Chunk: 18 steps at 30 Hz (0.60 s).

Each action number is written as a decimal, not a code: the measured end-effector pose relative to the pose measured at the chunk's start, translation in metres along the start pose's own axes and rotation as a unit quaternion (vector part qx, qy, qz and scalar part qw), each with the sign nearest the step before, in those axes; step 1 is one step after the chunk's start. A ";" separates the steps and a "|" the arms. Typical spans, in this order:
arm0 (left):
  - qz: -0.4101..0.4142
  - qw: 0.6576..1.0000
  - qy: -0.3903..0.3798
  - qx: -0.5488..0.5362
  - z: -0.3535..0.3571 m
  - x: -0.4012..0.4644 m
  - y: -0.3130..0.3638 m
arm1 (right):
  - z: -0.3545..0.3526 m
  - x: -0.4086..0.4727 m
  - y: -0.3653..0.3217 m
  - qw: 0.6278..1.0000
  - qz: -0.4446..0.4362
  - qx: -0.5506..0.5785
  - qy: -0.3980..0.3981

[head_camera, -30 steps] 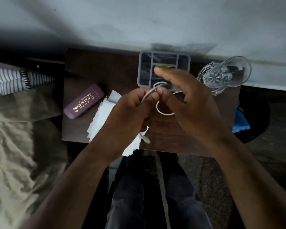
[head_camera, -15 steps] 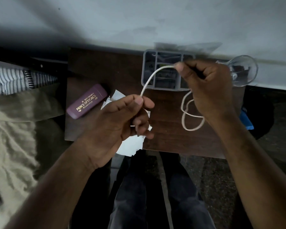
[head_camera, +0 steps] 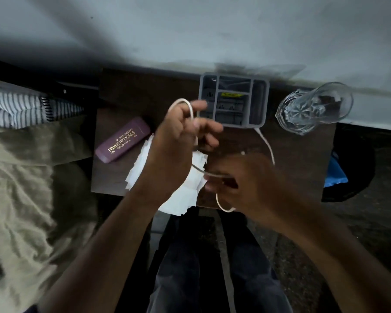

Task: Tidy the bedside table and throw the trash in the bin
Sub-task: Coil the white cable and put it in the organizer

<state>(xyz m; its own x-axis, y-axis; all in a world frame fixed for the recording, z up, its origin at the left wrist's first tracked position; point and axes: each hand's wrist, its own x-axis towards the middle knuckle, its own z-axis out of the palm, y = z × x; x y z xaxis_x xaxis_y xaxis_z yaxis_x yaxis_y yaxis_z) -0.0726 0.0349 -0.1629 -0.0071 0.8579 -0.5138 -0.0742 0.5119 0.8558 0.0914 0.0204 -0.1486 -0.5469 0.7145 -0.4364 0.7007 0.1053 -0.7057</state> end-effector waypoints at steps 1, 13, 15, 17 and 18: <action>-0.013 0.998 -0.044 0.030 -0.002 -0.005 -0.006 | -0.014 0.000 -0.003 1.000 -0.009 -0.003 0.027; -0.133 0.913 -0.185 -0.340 -0.007 -0.025 0.010 | -0.021 0.029 0.016 0.956 0.021 0.273 0.107; -0.077 0.908 -0.134 -0.389 -0.002 -0.023 0.009 | 0.001 0.027 0.013 0.950 0.055 0.303 0.050; -0.011 0.934 -0.055 -0.353 0.001 -0.019 0.005 | 0.016 0.022 0.008 0.964 0.075 0.256 -0.015; 0.021 0.953 -0.013 -0.303 0.002 -0.016 0.003 | 0.020 0.018 0.006 0.968 0.086 0.230 -0.046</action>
<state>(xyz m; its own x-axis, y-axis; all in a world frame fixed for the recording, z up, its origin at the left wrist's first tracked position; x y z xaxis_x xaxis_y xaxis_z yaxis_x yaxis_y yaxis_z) -0.0710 0.0226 -0.1521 0.0013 0.8815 -0.4721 -0.6358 0.3651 0.6800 0.0771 0.0203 -0.1717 -0.4943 0.6266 -0.6026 0.5181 -0.3443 -0.7830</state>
